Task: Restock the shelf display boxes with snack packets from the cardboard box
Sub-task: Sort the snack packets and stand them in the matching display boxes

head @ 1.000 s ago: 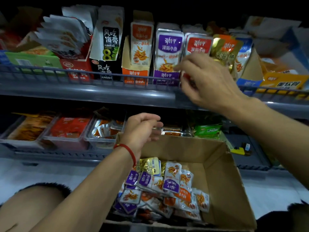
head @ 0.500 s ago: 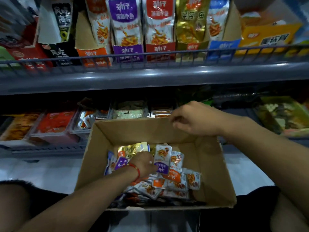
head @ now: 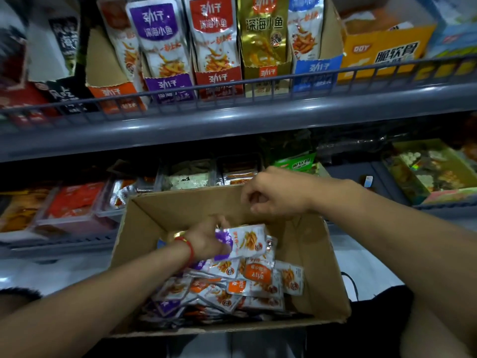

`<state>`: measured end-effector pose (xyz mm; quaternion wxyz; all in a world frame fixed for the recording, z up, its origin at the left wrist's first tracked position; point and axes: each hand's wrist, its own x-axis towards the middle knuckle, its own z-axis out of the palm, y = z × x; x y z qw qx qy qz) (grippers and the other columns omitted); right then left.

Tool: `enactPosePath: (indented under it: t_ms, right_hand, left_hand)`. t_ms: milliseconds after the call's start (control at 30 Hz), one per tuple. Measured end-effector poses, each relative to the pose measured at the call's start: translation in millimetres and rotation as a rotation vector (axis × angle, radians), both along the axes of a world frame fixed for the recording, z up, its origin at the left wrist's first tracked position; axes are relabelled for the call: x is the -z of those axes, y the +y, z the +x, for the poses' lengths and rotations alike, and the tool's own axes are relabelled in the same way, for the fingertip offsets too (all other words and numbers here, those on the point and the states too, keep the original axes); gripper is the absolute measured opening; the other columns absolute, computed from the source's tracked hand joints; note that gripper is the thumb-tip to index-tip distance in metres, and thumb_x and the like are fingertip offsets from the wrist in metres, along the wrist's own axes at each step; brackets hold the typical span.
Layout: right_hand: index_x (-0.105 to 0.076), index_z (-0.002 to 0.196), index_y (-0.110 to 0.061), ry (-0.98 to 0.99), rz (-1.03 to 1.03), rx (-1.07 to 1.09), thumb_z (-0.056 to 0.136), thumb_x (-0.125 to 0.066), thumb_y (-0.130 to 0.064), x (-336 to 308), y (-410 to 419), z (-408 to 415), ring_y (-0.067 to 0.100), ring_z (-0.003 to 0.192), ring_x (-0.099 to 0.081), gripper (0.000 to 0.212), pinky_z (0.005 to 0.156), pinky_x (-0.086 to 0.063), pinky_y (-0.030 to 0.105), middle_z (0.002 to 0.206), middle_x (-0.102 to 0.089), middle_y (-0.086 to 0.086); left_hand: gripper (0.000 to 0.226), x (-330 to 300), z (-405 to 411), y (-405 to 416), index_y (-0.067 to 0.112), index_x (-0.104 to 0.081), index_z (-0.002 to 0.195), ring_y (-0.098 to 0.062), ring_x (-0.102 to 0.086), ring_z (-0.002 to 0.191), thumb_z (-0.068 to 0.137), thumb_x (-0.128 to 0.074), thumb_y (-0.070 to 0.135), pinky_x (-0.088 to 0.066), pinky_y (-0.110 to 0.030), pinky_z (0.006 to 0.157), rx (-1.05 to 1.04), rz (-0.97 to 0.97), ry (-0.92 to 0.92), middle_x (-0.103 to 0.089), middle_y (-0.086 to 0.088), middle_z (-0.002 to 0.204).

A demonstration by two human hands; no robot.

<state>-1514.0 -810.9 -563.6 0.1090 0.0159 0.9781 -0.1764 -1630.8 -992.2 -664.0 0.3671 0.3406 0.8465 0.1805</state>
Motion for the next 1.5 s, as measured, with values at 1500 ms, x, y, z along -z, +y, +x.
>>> enactPosePath:
  t_ms: [1500]
  right_hand:
    - [-0.066, 0.118, -0.016, 0.859, 0.004, 0.384, 0.098, -0.065, -0.036, -207, -14, -99, 0.016, 0.102, -0.068, 0.029, 0.086, -0.059, 0.041, 0.113, -0.07, 0.004]
  left_hand:
    - [0.021, -161, -29, -66, 0.012, -0.061, 0.118, -0.03, -0.07, 0.105, 0.098, -0.055, 0.016, -0.06, -0.04, 0.083, -0.773, 1.061, -0.836, -0.073, -0.012, 0.113]
